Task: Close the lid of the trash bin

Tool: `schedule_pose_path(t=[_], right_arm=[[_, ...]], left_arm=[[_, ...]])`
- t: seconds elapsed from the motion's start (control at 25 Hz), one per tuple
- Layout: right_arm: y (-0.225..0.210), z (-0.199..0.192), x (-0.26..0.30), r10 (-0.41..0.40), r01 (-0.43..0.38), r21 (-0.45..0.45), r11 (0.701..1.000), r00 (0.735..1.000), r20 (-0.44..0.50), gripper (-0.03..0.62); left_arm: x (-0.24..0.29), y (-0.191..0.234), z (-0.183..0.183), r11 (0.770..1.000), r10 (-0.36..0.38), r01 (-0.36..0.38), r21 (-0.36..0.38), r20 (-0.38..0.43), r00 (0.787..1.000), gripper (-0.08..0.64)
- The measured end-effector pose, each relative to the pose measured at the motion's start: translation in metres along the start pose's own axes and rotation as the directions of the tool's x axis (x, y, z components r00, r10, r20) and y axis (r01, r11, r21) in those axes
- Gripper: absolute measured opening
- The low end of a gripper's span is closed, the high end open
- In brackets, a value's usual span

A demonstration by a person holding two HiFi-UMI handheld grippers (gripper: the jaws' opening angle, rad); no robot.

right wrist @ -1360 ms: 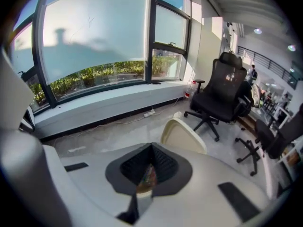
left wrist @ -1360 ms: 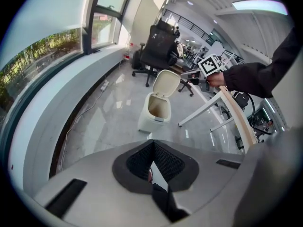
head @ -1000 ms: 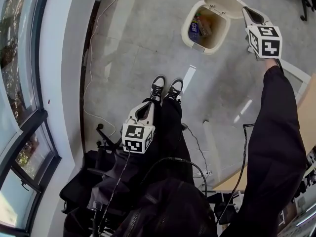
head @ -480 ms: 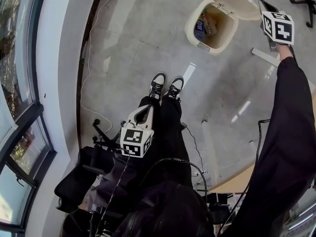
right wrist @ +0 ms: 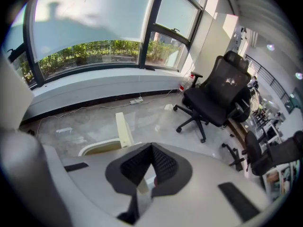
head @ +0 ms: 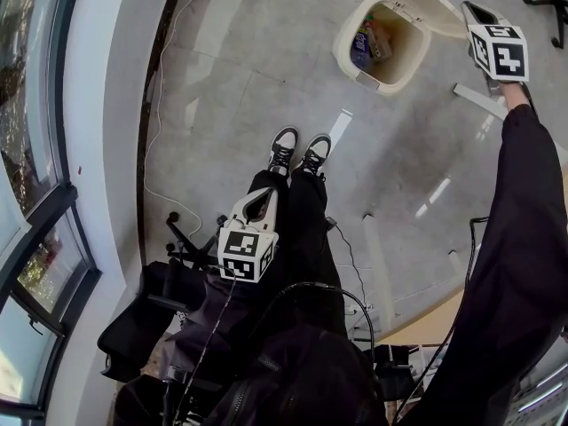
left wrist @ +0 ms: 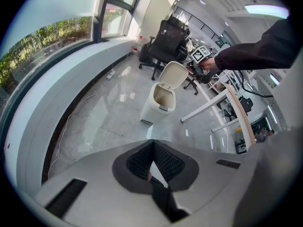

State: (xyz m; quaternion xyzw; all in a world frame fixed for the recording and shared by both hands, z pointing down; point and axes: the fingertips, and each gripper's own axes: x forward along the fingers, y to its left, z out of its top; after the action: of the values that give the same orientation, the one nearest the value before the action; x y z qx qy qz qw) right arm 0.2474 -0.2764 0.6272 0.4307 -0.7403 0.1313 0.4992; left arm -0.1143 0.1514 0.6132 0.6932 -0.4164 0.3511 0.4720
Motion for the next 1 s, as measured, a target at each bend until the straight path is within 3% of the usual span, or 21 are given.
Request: schedule_pose_path(t=[0.48, 1.0], right_arm=[[0.113, -0.043, -0.002, 0.216, -0.220, -0.143, 0.965, 0.975, -0.044, 0.005], [0.182, -0.081, 0.028, 0.284, -0.294, -0.160, 0.942, 0.955, -0.081, 0.005]], left_arm=[[0.003, -0.006, -0.011, 1.000, -0.016, 0.016, 0.015, -0.007, 1.000, 0.002], [0.003, 0.012, -0.041, 1.000, -0.002, 0.003, 0.026, -0.042, 0.999, 0.002]])
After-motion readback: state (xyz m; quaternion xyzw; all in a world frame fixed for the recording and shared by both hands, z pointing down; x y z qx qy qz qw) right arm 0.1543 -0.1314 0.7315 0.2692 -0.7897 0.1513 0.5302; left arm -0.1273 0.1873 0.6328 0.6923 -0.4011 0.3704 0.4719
